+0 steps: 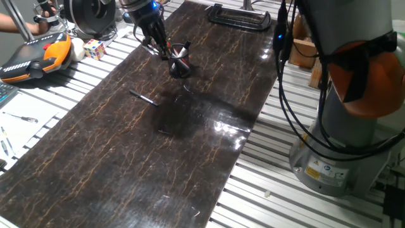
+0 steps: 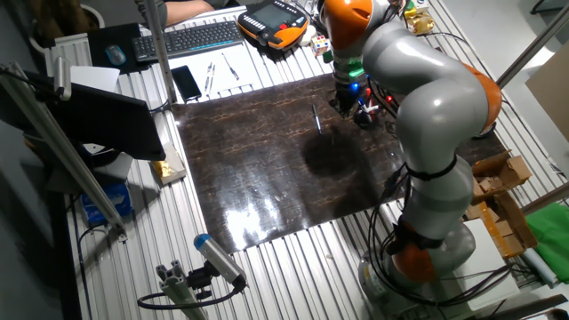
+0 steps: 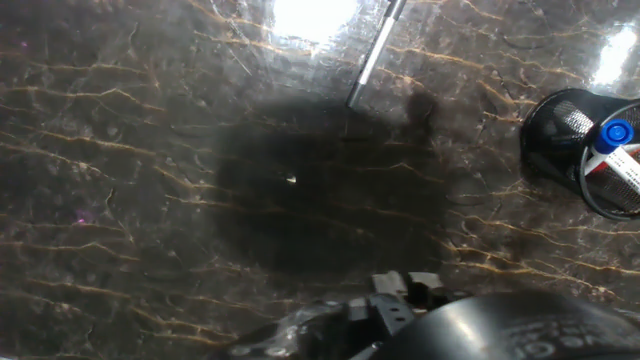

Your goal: Put the pen into the pen holder

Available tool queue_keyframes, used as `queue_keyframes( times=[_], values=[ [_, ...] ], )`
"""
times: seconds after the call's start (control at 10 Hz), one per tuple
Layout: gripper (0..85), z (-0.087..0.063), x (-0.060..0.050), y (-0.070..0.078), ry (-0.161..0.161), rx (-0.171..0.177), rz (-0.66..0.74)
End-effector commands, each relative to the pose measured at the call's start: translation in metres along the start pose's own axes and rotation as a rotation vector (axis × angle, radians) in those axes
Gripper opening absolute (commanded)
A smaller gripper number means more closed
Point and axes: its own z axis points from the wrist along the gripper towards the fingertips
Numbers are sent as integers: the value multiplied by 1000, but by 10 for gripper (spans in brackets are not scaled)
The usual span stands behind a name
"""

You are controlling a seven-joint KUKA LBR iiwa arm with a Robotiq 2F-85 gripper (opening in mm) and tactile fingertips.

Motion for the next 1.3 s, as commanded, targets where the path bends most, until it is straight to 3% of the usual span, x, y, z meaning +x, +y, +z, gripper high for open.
queue_keyframes(
  times=[0.0,0.6,0.7,0.8,1.0,1.1,1.2],
  values=[
    [13,0,0,0,0,0,0],
    [13,0,0,0,4,-9,-30],
    [7,0,0,0,-9,-35,-14],
    [7,0,0,0,-109,-117,15],
    [7,0,0,0,-122,-123,82],
    [7,0,0,0,-123,-106,121],
    [7,0,0,0,-129,-118,170]
  ],
)
